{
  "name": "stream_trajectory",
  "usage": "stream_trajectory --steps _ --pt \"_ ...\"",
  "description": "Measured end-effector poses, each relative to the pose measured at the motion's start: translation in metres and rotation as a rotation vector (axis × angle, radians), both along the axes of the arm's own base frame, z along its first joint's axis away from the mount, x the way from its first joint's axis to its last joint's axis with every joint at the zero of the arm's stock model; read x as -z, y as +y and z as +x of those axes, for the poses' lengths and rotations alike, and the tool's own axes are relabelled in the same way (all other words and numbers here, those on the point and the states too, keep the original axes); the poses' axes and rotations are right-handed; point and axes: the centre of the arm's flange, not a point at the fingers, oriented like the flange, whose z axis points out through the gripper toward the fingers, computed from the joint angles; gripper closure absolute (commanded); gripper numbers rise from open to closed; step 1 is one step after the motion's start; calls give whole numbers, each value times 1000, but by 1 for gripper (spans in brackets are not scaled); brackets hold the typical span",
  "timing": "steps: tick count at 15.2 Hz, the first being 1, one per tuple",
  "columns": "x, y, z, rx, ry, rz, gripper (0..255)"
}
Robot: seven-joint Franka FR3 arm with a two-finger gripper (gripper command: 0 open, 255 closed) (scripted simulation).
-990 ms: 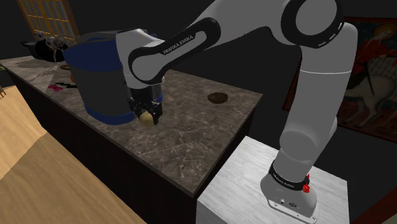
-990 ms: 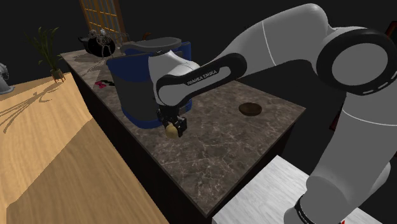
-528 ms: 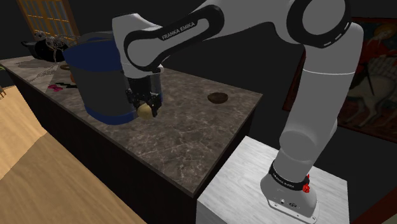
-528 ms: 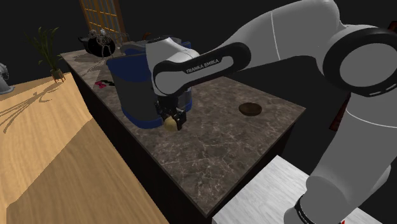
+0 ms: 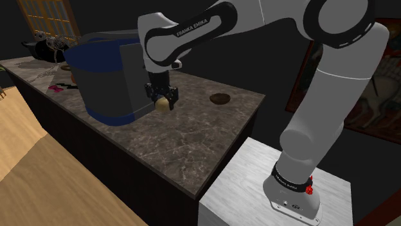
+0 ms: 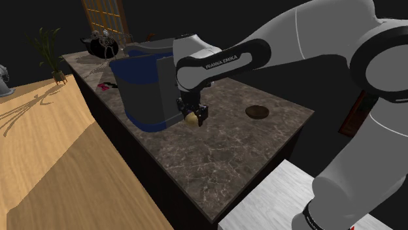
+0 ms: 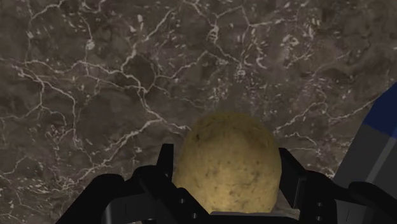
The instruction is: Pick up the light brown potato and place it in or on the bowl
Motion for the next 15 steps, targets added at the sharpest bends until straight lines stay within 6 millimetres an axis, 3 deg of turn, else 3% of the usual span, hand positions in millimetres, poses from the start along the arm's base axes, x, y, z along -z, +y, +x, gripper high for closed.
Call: stream_trajectory --steps 15 --pt "-1 -198 -23 1 0 0 255"
